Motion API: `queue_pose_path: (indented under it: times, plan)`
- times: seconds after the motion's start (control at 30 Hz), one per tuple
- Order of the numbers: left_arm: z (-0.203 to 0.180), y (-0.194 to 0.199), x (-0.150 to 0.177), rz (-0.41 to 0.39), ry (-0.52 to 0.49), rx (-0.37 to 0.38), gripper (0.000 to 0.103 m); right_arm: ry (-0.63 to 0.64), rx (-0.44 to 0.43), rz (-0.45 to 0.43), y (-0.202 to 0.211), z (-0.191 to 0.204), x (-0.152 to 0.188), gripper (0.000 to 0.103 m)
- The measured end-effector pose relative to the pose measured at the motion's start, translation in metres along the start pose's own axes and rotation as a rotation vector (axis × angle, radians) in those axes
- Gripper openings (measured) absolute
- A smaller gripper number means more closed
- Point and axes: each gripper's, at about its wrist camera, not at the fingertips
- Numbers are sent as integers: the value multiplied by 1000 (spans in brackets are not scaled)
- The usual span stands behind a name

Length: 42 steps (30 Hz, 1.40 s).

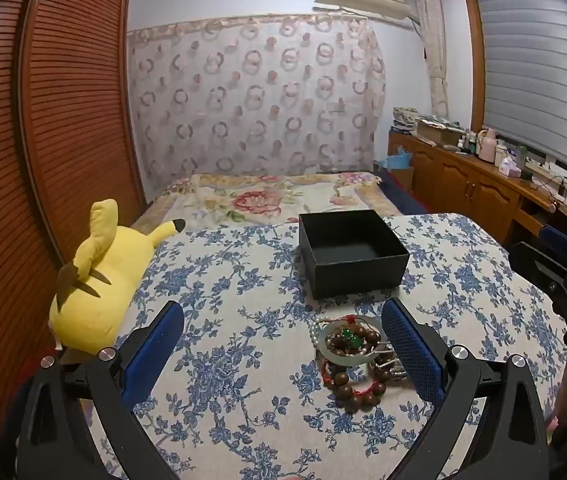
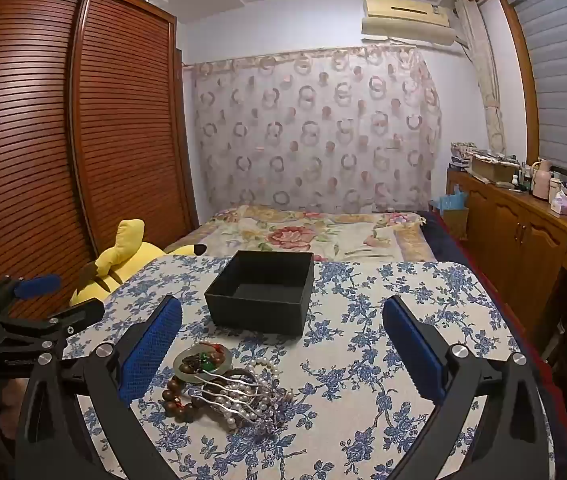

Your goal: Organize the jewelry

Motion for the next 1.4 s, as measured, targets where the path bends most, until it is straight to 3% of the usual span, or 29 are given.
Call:
queue_pose_path:
  times: [1.4]
  plan:
    - [0,2,0,-15,7,10,96,-11,-2,9,-3,0,3,101]
Point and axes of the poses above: each gripper's, at about its wrist camera, not at the fingertips, and y roughly against the way its jaws point, z to its left, x to its underside, and after that the axes turned 14 degrees about y, right-handed
